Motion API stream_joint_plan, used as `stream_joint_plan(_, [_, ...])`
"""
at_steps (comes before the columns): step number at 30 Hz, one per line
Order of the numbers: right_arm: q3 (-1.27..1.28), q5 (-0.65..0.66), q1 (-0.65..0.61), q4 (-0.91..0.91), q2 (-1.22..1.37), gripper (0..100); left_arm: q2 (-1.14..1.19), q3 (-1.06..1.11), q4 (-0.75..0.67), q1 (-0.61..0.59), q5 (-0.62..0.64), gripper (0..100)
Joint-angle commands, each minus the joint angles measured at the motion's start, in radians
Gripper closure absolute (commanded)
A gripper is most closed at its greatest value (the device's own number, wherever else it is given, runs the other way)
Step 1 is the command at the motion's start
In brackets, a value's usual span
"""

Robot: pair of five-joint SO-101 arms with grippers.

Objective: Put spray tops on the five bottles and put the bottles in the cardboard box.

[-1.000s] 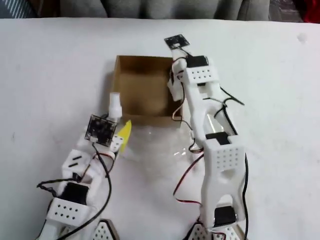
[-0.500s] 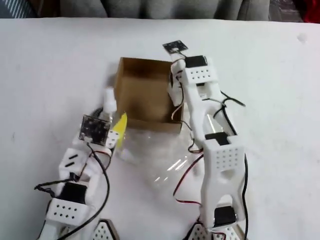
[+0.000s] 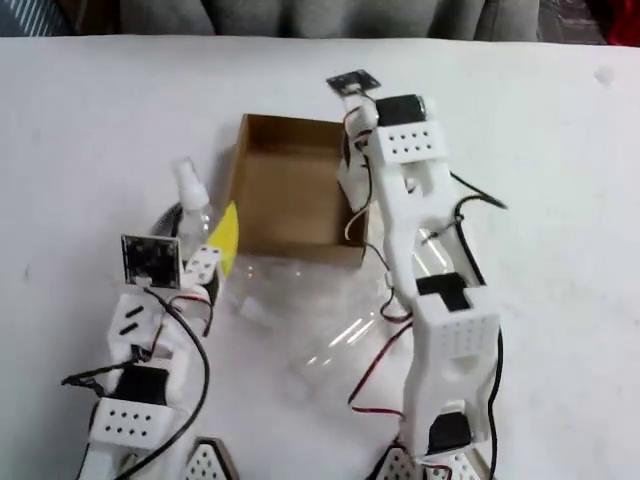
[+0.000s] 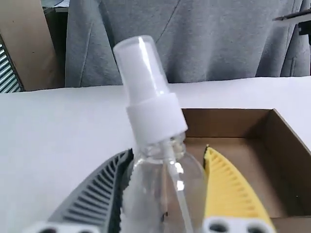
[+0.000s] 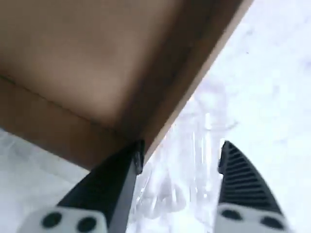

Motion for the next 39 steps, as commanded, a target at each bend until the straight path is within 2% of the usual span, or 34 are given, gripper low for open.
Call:
stream_joint_plan(1, [0.040,-0.057,-0.016,0.030,-0.174,87.0,-0.025,-0.015,-0.034,-0.012,0.015,97])
stream_joint_plan(7, [0.270,-0.069,-0.096,-0.005,-0.392,89.3,-0.025,-0.021,-0.034,-0.013,0.028,97])
stream_joint_plan(10, [0.434,-0.092,-0.153,-0.074,-0.545,90.9,-0.024,-0.029,-0.034,-0.044,0.118,98])
stream_joint_plan(17, [0.878,-0.126,-0.269,-0.397,-0.986,94.3,-0.024,-0.037,-0.069,-0.130,0.261,98])
stream_joint_plan(23, [1.189,-0.126,-0.387,-0.653,-1.248,94.3,-0.024,-0.040,-0.081,-0.188,0.442,98])
stream_joint_plan(28, [1.344,-0.118,-0.532,-0.779,-1.310,94.3,-0.024,-0.040,-0.083,-0.203,0.497,98])
stream_joint_plan(33, [1.525,-0.126,-0.668,-1.017,-1.314,94.3,-0.024,-0.040,-0.083,-0.203,0.500,98])
stream_joint_plan(39, [1.709,-0.126,-0.722,-1.348,-1.310,94.3,-0.025,-0.040,-0.083,-0.203,0.500,98])
